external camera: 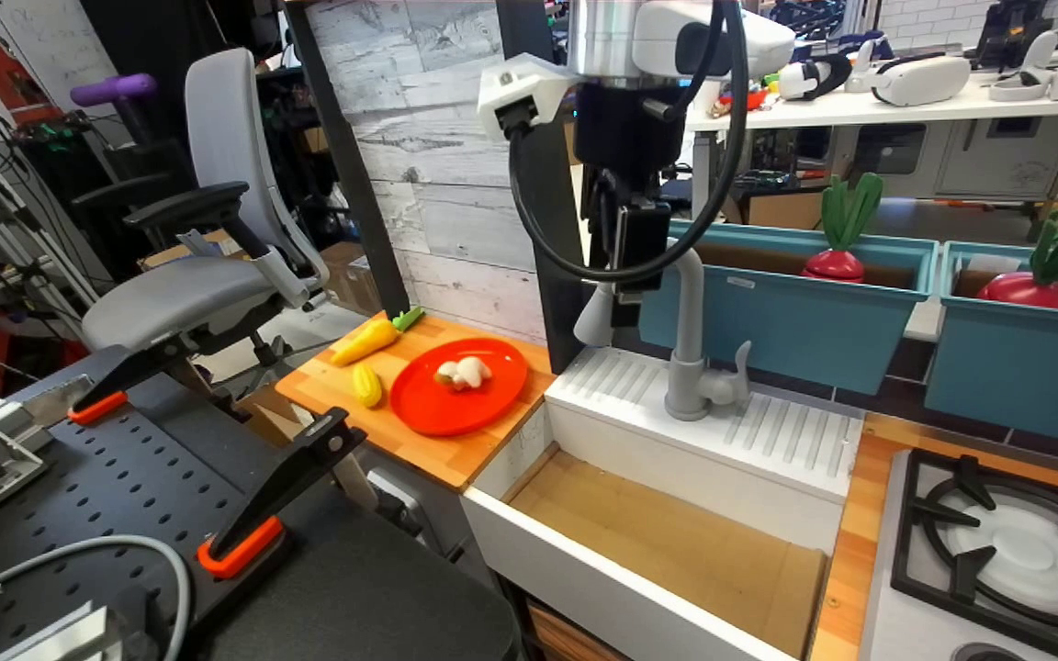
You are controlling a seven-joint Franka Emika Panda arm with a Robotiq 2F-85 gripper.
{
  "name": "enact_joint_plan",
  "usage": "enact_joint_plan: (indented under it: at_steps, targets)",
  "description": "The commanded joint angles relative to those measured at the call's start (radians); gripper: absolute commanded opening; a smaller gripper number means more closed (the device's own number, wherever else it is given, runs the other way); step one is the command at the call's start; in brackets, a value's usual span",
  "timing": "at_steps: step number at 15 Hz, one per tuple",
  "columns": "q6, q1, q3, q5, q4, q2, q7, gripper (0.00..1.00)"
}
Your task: Slightly slide the spout to the right
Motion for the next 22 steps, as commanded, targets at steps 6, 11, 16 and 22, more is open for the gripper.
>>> enact_joint_plan:
  at_steps: [6,11,16,22]
  targets:
    - [0.045,0.029,-0.089,-0.123,-0.053,-0.037,0.025,1.0]
    - [0.051,0.02,-0.074,-0.111,-0.054,-0.037,0.001,1.0]
    - [0.141,0.011,-0.03,-0.08,-0.125,-0.08,-0.065,1.0]
    - [0.231,0.029,-0.017,-0.097,-0.214,-0.14,-0.123,1.0]
